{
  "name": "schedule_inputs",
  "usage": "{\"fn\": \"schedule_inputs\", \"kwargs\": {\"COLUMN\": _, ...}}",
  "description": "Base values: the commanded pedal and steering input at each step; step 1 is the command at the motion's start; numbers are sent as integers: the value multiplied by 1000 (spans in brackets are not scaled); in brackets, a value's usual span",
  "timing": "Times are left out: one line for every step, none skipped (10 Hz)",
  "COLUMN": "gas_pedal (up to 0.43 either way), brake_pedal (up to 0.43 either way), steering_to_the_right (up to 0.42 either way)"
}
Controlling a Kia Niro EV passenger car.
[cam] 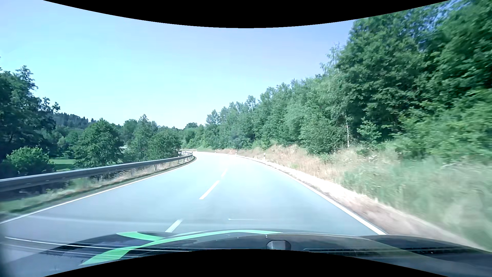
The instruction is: Follow the waypoints while adhering to traffic rules and regulations
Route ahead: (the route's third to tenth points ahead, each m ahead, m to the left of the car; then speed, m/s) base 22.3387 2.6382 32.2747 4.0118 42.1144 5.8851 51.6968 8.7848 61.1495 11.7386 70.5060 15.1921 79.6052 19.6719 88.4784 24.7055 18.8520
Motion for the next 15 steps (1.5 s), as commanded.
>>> {"fn": "schedule_inputs", "kwargs": {"gas_pedal": 169, "brake_pedal": 0, "steering_to_the_right": -28}}
{"fn": "schedule_inputs", "kwargs": {"gas_pedal": 118, "brake_pedal": 0, "steering_to_the_right": -28}}
{"fn": "schedule_inputs", "kwargs": {"gas_pedal": 110, "brake_pedal": 0, "steering_to_the_right": -31}}
{"fn": "schedule_inputs", "kwargs": {"gas_pedal": 118, "brake_pedal": 0, "steering_to_the_right": -33}}
{"fn": "schedule_inputs", "kwargs": {"gas_pedal": 130, "brake_pedal": 0, "steering_to_the_right": -33}}
{"fn": "schedule_inputs", "kwargs": {"gas_pedal": 150, "brake_pedal": 0, "steering_to_the_right": -33}}
{"fn": "schedule_inputs", "kwargs": {"gas_pedal": 150, "brake_pedal": 0, "steering_to_the_right": -33}}
{"fn": "schedule_inputs", "kwargs": {"gas_pedal": 157, "brake_pedal": 0, "steering_to_the_right": -33}}
{"fn": "schedule_inputs", "kwargs": {"gas_pedal": 157, "brake_pedal": 0, "steering_to_the_right": -33}}
{"fn": "schedule_inputs", "kwargs": {"gas_pedal": 169, "brake_pedal": 0, "steering_to_the_right": -33}}
{"fn": "schedule_inputs", "kwargs": {"gas_pedal": 177, "brake_pedal": 0, "steering_to_the_right": -33}}
{"fn": "schedule_inputs", "kwargs": {"gas_pedal": 177, "brake_pedal": 0, "steering_to_the_right": -33}}
{"fn": "schedule_inputs", "kwargs": {"gas_pedal": 157, "brake_pedal": 0, "steering_to_the_right": -33}}
{"fn": "schedule_inputs", "kwargs": {"gas_pedal": 118, "brake_pedal": 0, "steering_to_the_right": -33}}
{"fn": "schedule_inputs", "kwargs": {"gas_pedal": 118, "brake_pedal": 0, "steering_to_the_right": -33}}
